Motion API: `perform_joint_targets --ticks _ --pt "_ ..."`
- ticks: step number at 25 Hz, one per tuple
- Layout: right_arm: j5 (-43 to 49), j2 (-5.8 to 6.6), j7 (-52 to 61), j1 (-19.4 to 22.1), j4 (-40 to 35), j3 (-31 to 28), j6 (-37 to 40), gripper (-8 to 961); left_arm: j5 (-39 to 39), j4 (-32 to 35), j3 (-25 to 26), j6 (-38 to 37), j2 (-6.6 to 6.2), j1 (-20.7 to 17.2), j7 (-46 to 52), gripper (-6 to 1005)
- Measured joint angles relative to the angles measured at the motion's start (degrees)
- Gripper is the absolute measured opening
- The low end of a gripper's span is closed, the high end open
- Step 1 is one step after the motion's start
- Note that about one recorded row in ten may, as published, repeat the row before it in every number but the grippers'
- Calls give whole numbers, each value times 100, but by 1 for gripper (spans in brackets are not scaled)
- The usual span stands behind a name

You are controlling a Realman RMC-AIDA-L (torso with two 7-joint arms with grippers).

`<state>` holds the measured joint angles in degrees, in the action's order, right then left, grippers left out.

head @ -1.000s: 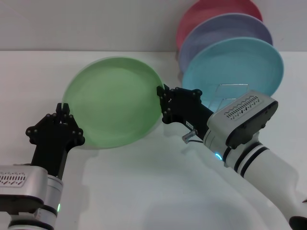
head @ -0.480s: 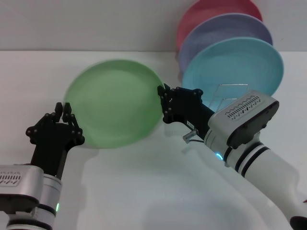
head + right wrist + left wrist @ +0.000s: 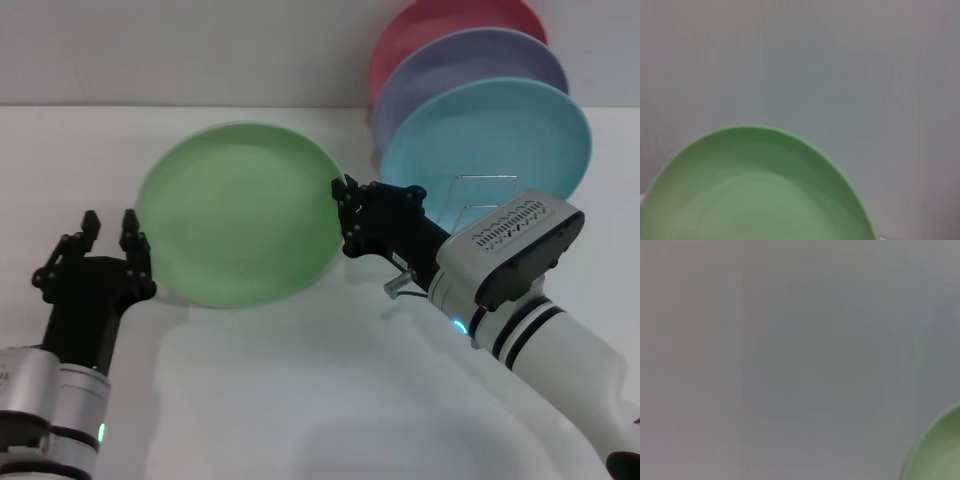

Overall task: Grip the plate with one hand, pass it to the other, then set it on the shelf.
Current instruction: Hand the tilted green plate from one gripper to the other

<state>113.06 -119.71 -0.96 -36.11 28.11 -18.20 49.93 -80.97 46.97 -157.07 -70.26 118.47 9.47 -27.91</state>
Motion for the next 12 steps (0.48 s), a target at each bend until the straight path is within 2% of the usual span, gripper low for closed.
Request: perform_joint_targets --ticks 5,12 --pt "0 -3 0 -16 -7 0 0 20 130 -11 14 -402 -37 -129 545 351" --pt "0 -7 -8 -19 -17 0 64 20 839 -580 247 -845 -69 -282 2292 347"
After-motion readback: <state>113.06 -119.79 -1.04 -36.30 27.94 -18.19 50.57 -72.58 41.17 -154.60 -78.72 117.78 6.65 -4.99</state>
